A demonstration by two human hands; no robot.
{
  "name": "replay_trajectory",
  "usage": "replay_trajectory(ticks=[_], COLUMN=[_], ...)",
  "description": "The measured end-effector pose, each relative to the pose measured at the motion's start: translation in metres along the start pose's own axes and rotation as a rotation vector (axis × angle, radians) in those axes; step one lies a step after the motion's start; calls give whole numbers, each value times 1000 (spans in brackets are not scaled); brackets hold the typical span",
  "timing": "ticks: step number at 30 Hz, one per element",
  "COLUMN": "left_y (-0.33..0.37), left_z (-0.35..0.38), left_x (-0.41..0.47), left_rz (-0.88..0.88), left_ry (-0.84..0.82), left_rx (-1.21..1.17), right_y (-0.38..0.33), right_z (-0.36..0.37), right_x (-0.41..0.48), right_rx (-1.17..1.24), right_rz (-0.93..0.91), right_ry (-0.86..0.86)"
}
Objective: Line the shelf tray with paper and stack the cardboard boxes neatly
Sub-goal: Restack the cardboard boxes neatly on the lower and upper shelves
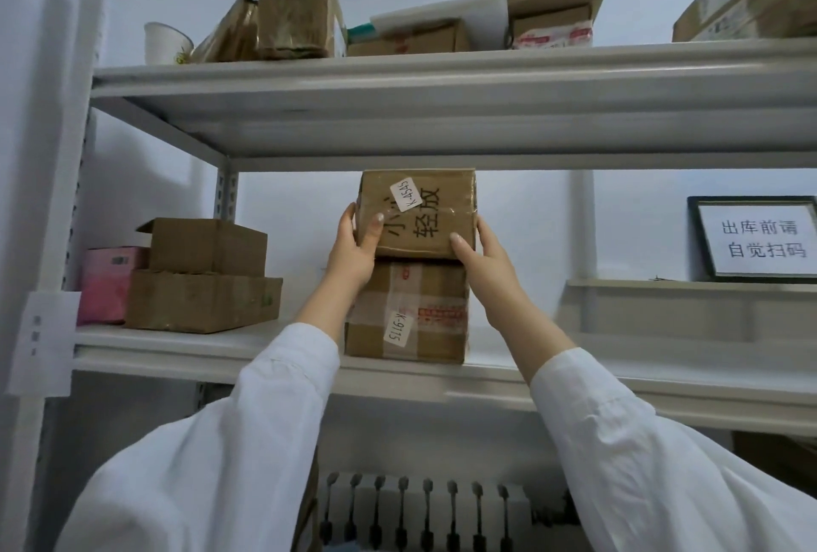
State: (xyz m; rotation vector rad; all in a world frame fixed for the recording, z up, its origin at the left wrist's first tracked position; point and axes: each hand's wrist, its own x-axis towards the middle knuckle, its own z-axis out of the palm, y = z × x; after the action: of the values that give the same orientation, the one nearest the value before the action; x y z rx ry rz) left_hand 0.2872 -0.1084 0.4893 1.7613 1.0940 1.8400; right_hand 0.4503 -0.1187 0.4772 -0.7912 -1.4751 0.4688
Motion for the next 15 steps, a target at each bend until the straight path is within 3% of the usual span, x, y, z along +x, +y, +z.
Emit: replay_trajectory(ticks=[6,15], left_y=[-22,-25], left_z=[6,12], left_x=[7,5], left_rz=[-231,-237], left_ry=[1,45], left_rx=[50,91], right_y=[17,29], right_z=[8,21], right_x=[11,21], right_rx=[17,31], right_rz=[184,224], right_ry=[-52,41])
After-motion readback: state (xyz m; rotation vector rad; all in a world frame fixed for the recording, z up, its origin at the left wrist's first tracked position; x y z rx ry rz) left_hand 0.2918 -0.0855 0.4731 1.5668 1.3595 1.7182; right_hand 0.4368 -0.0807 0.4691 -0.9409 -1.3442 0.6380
